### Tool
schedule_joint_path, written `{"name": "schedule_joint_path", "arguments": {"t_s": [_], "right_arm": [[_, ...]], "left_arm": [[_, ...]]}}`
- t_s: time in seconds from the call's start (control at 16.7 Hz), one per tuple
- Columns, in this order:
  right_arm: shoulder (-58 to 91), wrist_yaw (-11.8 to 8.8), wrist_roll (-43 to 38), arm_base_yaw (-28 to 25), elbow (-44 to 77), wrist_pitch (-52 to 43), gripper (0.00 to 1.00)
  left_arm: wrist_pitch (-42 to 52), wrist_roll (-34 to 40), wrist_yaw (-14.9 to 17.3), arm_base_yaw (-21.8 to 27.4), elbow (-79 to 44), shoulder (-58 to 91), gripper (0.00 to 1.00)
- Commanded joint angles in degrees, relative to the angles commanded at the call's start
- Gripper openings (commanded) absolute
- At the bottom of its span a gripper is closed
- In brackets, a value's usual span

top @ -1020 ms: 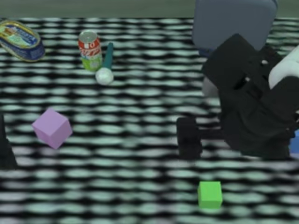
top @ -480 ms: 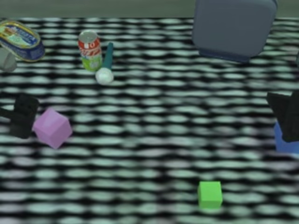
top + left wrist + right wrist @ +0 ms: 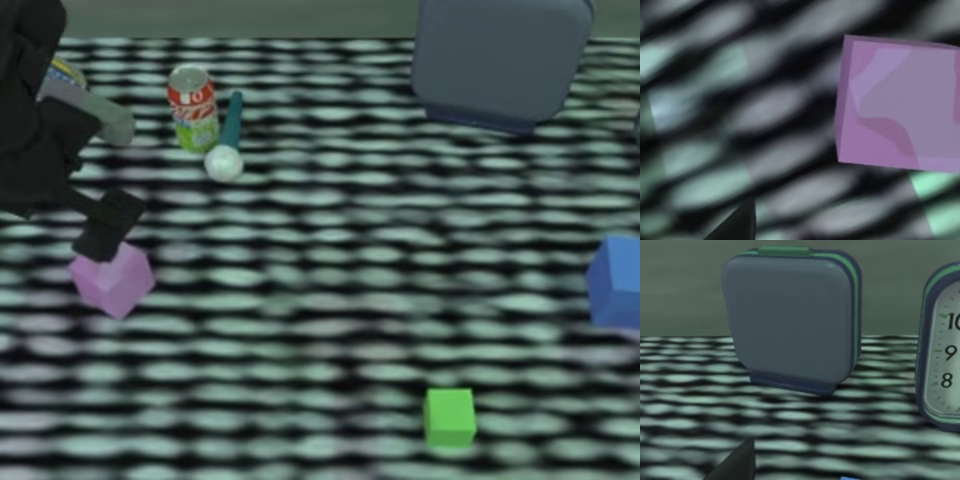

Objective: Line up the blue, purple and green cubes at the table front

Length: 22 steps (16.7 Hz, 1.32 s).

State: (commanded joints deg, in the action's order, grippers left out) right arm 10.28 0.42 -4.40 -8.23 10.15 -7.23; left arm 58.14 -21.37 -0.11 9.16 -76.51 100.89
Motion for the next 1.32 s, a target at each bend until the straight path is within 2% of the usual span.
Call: {"name": "schedule_joint_path", "arguments": {"t_s": [0.3, 0.66, 0.84, 1.14, 1.32], "right_arm": [[-9.90, -0.40, 4.23, 7.33, -9.76, 6.93, 1.00], [-10.28, -0.42, 4.39, 7.66, -10.15, 7.23, 1.00], [-10.28, -0.42, 4.39, 7.66, -10.15, 7.23, 1.00], [-10.28, -0.42, 4.39, 7.66, -10.15, 7.23, 1.00], [-10.28, -0.42, 4.39, 7.66, -10.15, 7.23, 1.00]], "left_arm": [[5.61, -2.20, 0.17, 0.95, -8.67, 10.33, 1.00], [5.54, -2.27, 0.16, 0.71, -8.74, 10.61, 1.00], [1.52, -2.43, 0.19, 0.87, -6.00, 12.18, 1.00], [-10.88, -2.47, 0.22, 0.87, 1.01, 16.86, 1.00], [-12.71, -2.51, 0.23, 0.88, 2.28, 17.90, 1.00]]}}
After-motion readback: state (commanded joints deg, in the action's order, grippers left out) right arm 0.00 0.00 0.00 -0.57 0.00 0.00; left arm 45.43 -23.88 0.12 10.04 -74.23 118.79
